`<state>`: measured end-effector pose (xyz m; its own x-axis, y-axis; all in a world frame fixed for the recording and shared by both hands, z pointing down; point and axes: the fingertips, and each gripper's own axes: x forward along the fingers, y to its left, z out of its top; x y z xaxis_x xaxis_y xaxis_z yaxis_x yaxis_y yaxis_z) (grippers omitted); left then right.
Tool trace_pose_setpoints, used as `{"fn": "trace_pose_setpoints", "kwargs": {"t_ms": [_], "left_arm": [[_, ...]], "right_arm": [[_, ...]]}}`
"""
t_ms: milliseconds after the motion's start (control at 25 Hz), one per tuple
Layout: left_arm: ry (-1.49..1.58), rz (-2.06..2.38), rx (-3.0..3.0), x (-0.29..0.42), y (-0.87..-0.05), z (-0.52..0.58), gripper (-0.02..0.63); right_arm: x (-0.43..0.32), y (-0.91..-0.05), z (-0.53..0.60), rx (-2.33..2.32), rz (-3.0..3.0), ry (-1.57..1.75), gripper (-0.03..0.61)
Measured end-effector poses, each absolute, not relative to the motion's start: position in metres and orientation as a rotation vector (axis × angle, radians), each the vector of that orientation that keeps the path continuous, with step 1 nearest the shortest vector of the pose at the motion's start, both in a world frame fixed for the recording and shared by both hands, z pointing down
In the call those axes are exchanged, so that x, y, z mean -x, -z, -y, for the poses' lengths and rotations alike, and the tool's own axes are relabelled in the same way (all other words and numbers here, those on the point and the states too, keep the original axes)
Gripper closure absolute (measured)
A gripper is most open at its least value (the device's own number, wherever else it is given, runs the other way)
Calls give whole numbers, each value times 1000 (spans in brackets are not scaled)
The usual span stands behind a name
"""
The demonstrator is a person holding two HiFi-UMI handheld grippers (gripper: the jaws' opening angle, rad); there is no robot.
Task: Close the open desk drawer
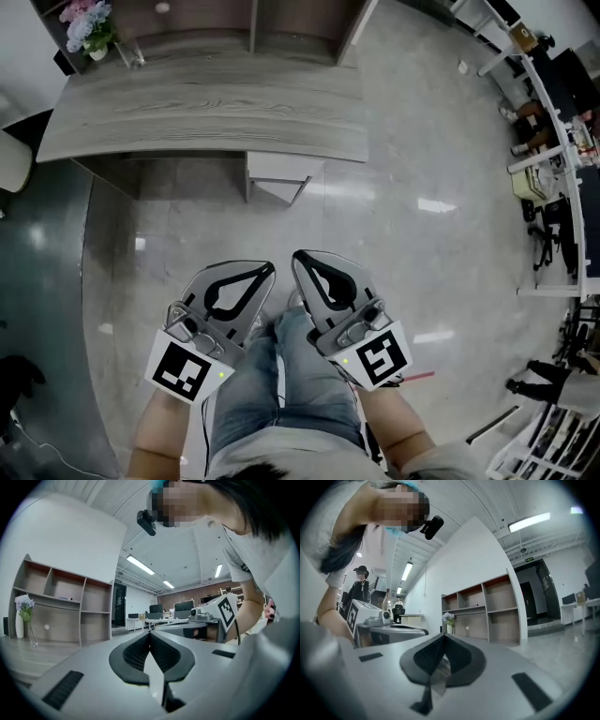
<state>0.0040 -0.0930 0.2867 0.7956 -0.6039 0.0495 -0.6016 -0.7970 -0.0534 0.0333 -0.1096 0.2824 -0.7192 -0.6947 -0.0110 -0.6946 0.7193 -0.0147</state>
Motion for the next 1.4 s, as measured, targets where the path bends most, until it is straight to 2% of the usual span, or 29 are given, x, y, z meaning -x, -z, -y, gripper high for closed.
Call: {"fn": "trace_pose_setpoints", "kwargs": {"t_ms": [520,1400], "left_arm": [[86,-1041,2940,-9,-236,50,603],[10,-1174,2839,-39,-181,-30,603]], "right_arm": [[-38,-220,48,1100,-2908,-11,571],[-59,-177,-31,921,-2938,-35,571]]}}
